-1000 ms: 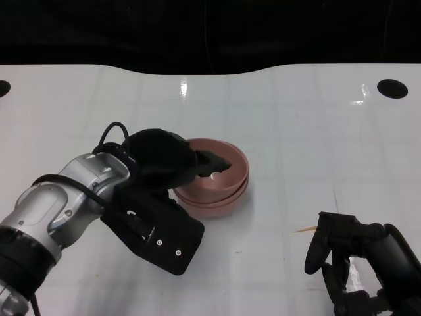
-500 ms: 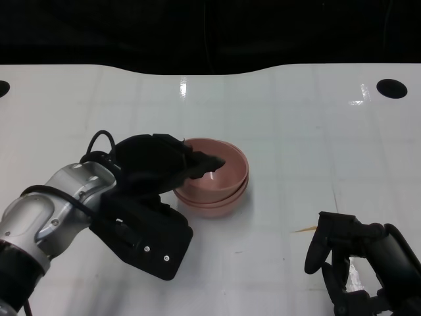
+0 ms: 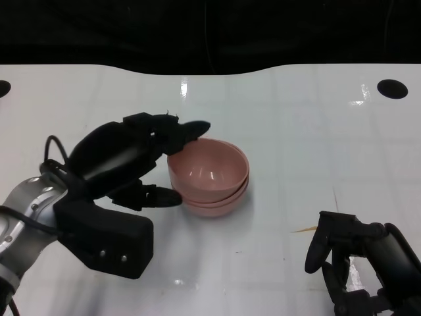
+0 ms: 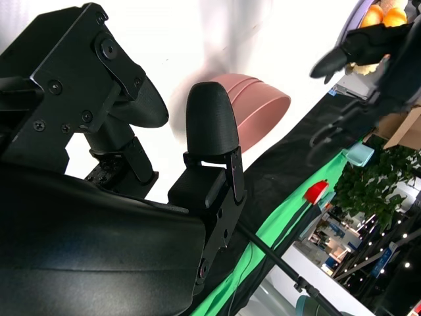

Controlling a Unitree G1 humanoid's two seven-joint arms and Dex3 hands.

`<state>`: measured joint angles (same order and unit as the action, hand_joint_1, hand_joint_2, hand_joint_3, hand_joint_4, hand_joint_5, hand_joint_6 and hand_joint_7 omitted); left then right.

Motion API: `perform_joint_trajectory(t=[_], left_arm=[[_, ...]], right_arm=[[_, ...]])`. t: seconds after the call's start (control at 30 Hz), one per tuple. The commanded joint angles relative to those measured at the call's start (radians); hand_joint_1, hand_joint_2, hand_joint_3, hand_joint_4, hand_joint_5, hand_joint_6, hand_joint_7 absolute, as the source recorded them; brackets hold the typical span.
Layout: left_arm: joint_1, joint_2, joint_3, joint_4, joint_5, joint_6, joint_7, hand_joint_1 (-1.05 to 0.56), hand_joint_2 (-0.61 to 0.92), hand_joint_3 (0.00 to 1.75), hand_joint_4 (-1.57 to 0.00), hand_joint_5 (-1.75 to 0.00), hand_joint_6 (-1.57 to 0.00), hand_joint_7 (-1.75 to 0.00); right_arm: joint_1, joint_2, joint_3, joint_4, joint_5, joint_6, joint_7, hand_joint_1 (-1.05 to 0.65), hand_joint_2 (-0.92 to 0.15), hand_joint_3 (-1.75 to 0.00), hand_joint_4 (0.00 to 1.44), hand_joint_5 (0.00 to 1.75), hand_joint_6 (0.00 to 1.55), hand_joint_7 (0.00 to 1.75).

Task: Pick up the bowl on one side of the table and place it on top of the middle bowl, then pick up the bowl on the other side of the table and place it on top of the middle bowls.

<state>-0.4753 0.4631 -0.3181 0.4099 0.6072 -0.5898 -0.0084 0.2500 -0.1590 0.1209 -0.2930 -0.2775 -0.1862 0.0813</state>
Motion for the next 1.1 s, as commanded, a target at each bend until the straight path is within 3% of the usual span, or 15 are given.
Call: perform_joint_trajectory(t=[0.03,0.1,0.17,0.4,0.43,0.47,0.53,0.67,0.93,1.1], left_arm=[[0.034,0.002,0.045,-0.01,-0.069,-0.033,0.02,-0.61,0.92,0.49,-0.19,-0.59,-0.33,-0.09],[0.059,-0.006,0.077,-0.018,-0.138,-0.071,0.02,-0.52,0.92,0.46,-0.24,-0.82,-0.43,-0.14],[0.088,-0.018,0.11,-0.023,-0.212,-0.112,0.019,-0.4,0.92,0.4,-0.32,-0.93,-0.52,-0.19],[0.169,-0.092,0.202,-0.03,-0.368,-0.199,0.028,-0.06,0.89,0.28,-0.57,-1.04,-0.85,-0.36],[0.179,-0.103,0.211,-0.027,-0.395,-0.212,0.021,-0.03,0.82,0.44,-0.59,-1.11,-0.85,-0.47],[0.186,-0.111,0.219,-0.024,-0.417,-0.223,0.013,-0.02,0.68,0.71,-0.6,-1.18,-0.82,-0.63],[0.194,-0.119,0.232,-0.011,-0.439,-0.246,0.002,-0.02,0.59,0.87,-0.62,-1.26,-0.79,-0.78],[0.22,-0.121,0.251,-0.022,-0.449,-0.26,-0.008,-0.02,0.55,1.0,-0.66,-1.39,-0.78,-1.0],[0.301,-0.147,0.303,-0.083,-0.509,-0.23,-0.017,-0.08,0.39,1.3,-0.79,-1.54,-0.83,-1.2],[0.391,-0.179,0.321,-0.197,-0.548,-0.115,-0.029,-0.14,0.43,1.27,-0.85,-1.56,-0.82,-1.29]], right_arm=[[0.002,-0.01,-0.01,0.002,0.008,-0.007,-0.003,0.0,-0.2,-1.62,0.93,1.75,0.81,1.51],[0.002,-0.011,-0.01,0.004,0.011,-0.008,-0.001,0.0,-0.2,-1.62,0.92,1.75,0.81,1.51],[0.003,-0.011,-0.011,0.004,0.017,-0.007,0.002,0.0,-0.19,-1.62,0.92,1.75,0.81,1.5],[-0.004,-0.01,-0.01,0.01,0.019,-0.008,0.0,0.01,-0.2,-1.63,0.93,1.75,0.81,1.51],[-0.004,-0.01,-0.01,0.01,0.019,-0.007,0.0,0.01,-0.2,-1.63,0.93,1.75,0.81,1.51],[-0.004,-0.01,-0.01,0.01,0.019,-0.007,-0.001,0.01,-0.2,-1.63,0.93,1.75,0.81,1.51],[-0.005,-0.009,-0.009,0.012,0.019,-0.008,-0.001,0.01,-0.2,-1.63,0.93,1.75,0.81,1.51],[-0.01,-0.01,-0.007,0.023,0.016,-0.016,-0.003,0.01,-0.2,-1.62,0.92,1.75,0.81,1.51],[-0.009,0.007,0.01,0.021,0.005,-0.004,-0.008,0.02,-0.2,-1.62,0.92,1.75,0.81,1.52],[-0.015,0.013,0.008,0.025,0.011,-0.007,-0.008,0.01,-0.22,-1.61,0.94,1.75,0.81,1.53]])
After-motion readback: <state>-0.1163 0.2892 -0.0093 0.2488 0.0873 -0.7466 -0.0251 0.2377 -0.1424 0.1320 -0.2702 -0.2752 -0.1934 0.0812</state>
